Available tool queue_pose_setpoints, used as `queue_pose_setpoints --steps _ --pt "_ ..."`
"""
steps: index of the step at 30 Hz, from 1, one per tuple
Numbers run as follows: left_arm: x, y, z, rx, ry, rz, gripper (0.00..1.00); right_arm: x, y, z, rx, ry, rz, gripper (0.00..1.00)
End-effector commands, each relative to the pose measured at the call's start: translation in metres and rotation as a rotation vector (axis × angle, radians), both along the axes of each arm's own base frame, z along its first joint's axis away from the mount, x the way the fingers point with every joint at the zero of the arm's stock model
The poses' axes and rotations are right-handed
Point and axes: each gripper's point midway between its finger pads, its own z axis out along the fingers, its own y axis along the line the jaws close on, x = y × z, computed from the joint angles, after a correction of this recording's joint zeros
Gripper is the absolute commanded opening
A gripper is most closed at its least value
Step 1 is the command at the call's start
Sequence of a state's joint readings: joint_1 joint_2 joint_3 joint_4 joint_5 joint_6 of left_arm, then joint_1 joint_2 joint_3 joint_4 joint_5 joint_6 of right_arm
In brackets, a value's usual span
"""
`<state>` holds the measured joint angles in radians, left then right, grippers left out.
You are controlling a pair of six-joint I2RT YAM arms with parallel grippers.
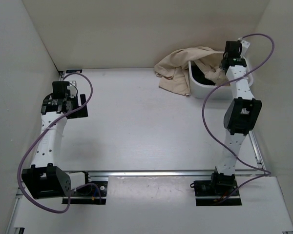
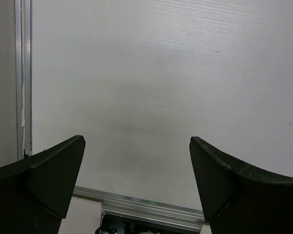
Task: Fold and stack the trousers
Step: Grab the trousers from the pile, then move the trousers to the center of the board
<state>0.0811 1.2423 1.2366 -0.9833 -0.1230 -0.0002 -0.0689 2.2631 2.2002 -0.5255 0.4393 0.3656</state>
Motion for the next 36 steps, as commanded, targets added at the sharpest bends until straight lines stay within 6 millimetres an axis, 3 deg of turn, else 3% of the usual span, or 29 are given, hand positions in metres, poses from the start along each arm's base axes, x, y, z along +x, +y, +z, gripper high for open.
queue_pose_setpoints --steps 1,2,3,4,5,6,7,8,10,11,14,17,19,22,24,25,26,28,29,30,31,32,33,34,36 --pt "0.005 0.000 0.031 0.009 -0.111 0.000 1.00 -0.042 0.040 0.210 -0.081 -0.416 0.107 0.00" --pt "0.004 0.000 0.034 0.010 -0.122 0.000 1.00 -0.054 0.052 0.220 -0.069 -0.432 0.144 0.00" --pt "0.002 0.000 0.037 0.011 -0.132 0.000 1.00 -0.082 0.075 0.269 -0.057 -0.535 0.200 0.00" --pt "0.000 0.000 0.037 0.011 -0.136 0.000 1.00 -0.097 0.089 0.296 -0.053 -0.596 0.248 0.00" --pt "-0.003 0.000 0.044 0.013 -0.161 0.000 1.00 -0.114 0.125 0.316 -0.032 -0.640 0.354 0.00" --pt "-0.004 -0.002 0.046 0.005 -0.173 -0.008 1.00 -0.144 0.140 0.352 -0.019 -0.726 0.399 0.00" --pt "-0.006 -0.003 0.050 0.006 -0.185 -0.008 1.00 -0.163 0.157 0.372 -0.013 -0.771 0.449 0.00" --pt "-0.010 -0.003 0.051 0.007 -0.196 -0.008 1.00 -0.183 0.195 0.387 0.003 -0.814 0.544 0.00" --pt "-0.011 -0.003 0.055 0.008 -0.210 -0.008 1.00 -0.227 0.224 0.427 0.042 -0.934 0.641 0.00" --pt "-0.013 -0.003 0.058 0.009 -0.222 -0.008 1.00 -0.250 0.253 0.441 0.088 -0.976 0.730 0.00" --pt "-0.012 0.000 0.074 0.027 -0.263 0.005 1.00 -0.285 0.282 0.460 0.220 -1.028 0.830 0.00" --pt "-0.012 0.004 0.093 0.044 -0.314 0.018 1.00 -0.301 0.311 0.462 0.394 -1.025 0.919 0.00" --pt "-0.009 0.004 0.102 0.045 -0.333 0.019 1.00 -0.298 0.332 0.443 0.488 -0.966 0.934 0.00" --pt "-0.001 0.006 0.109 0.053 -0.345 0.025 1.00 -0.276 0.358 0.401 0.594 -0.834 0.904 0.00" --pt "0.002 0.008 0.105 0.058 -0.329 0.032 1.00 -0.254 0.366 0.357 0.608 -0.685 0.823 0.00" --pt "0.006 0.008 0.102 0.057 -0.317 0.032 1.00 -0.238 0.354 0.335 0.571 -0.636 0.699 0.00" --pt "0.008 0.007 0.099 0.049 -0.307 0.024 1.00 -0.228 0.351 0.286 0.515 -0.484 0.625 0.00" --pt "0.015 0.007 0.095 0.048 -0.287 0.024 1.00 -0.208 0.321 0.241 0.439 -0.371 0.473 0.00" --pt "0.014 0.001 0.094 0.022 -0.272 0.000 1.00 -0.205 0.305 0.191 0.363 -0.225 0.407 0.00" --pt "0.014 -0.003 0.093 0.003 -0.255 -0.017 1.00 -0.203 0.290 0.165 0.324 -0.152 0.355 0.02" --pt "0.016 -0.012 0.086 -0.027 -0.216 -0.048 1.00 -0.199 0.268 0.141 0.310 -0.079 0.296 0.32" --pt "0.014 -0.032 0.087 -0.090 -0.198 -0.120 1.00 -0.206 0.259 0.113 0.287 0.029 0.301 0.60" --pt "0.002 -0.044 0.074 -0.130 -0.120 -0.155 1.00 -0.213 0.245 0.073 0.277 0.151 0.272 0.80" --pt "-0.004 -0.063 0.067 -0.166 -0.077 -0.219 1.00 -0.227 0.253 0.052 0.308 0.252 0.354 0.89" --pt "-0.018 -0.091 0.052 -0.236 0.007 -0.312 1.00 -0.246 0.254 0.022 0.320 0.366 0.419 0.91"
